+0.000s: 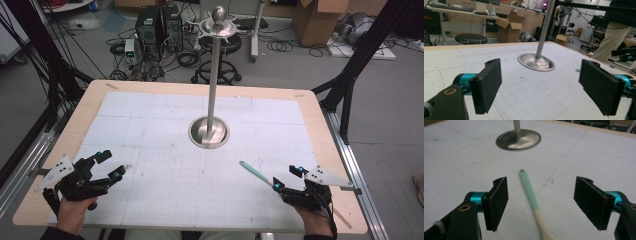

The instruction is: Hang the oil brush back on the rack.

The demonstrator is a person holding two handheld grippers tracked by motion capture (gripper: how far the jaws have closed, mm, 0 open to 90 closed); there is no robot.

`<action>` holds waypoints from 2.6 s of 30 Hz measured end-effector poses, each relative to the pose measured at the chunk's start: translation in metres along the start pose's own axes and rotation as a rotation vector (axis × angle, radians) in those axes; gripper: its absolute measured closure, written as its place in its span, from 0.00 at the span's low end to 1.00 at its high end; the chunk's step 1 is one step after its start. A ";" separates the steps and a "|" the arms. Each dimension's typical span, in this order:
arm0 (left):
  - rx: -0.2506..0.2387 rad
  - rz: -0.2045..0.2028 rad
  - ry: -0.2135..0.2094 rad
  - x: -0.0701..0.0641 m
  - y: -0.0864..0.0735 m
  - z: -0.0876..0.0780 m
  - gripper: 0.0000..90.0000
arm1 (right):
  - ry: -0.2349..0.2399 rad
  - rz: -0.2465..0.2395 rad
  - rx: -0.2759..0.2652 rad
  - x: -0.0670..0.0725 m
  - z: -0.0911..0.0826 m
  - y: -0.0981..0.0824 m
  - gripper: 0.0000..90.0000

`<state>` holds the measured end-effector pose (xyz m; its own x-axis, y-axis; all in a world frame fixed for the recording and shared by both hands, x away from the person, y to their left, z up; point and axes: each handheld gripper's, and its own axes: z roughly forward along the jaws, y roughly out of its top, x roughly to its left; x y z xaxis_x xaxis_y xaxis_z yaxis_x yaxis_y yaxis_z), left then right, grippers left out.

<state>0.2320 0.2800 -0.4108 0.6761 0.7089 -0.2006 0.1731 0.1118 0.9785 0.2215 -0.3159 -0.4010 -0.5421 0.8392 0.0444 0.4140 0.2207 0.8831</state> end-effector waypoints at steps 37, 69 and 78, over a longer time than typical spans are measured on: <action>0.005 -0.004 -0.007 0.001 -0.001 0.000 0.21 | 0.067 -0.129 0.364 -0.005 0.060 -0.008 0.90; 0.013 -0.005 -0.061 -0.004 0.001 0.005 0.21 | 0.157 -0.083 0.212 0.014 0.034 0.008 0.91; 0.023 -0.009 -0.104 -0.007 0.000 0.008 0.22 | 0.220 -0.105 0.146 0.024 0.033 0.016 0.91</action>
<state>0.2333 0.2698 -0.4099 0.7450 0.6318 -0.2141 0.1952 0.1005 0.9756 0.2393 -0.2760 -0.4009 -0.7268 0.6832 0.0708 0.4394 0.3833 0.8124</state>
